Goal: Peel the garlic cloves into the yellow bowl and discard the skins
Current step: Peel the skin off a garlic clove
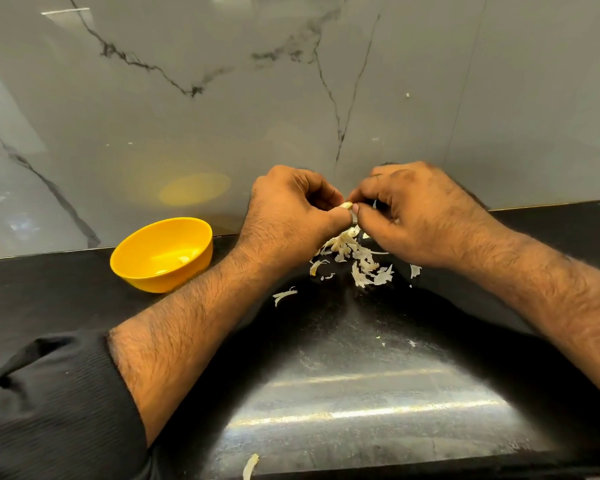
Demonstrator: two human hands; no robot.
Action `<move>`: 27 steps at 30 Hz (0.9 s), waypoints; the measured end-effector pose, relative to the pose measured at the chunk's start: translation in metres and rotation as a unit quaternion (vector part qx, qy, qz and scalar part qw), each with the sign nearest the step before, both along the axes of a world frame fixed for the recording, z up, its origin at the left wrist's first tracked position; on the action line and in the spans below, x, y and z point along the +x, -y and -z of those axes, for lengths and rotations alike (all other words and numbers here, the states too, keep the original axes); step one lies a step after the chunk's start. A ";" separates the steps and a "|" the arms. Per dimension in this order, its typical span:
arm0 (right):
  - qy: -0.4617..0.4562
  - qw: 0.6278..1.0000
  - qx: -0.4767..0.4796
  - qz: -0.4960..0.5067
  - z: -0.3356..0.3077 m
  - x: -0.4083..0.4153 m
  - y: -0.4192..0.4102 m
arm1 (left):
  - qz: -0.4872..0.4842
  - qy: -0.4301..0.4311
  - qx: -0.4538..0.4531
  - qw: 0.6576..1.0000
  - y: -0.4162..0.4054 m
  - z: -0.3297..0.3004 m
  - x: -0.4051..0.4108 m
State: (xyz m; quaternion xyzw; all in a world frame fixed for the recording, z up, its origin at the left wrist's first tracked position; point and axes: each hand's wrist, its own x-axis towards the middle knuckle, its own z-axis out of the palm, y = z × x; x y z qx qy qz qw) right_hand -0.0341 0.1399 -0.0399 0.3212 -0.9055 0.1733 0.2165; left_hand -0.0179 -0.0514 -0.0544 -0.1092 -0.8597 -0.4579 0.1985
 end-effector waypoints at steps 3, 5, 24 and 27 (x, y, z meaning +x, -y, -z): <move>-0.006 1.000 0.001 -0.008 0.000 0.000 0.000 | -0.003 -0.004 -0.011 1.000 -0.001 -0.001 0.001; -0.013 1.000 0.005 -0.013 -0.001 0.001 -0.001 | -0.005 -0.007 -0.015 1.000 -0.002 -0.003 0.002; 0.216 0.950 -0.221 -0.038 -0.003 -0.009 -0.014 | 0.146 0.075 0.106 0.981 0.020 -0.009 -0.004; 0.246 0.934 -0.254 -0.056 -0.001 -0.011 -0.014 | 0.153 0.107 0.111 0.976 0.021 -0.008 -0.005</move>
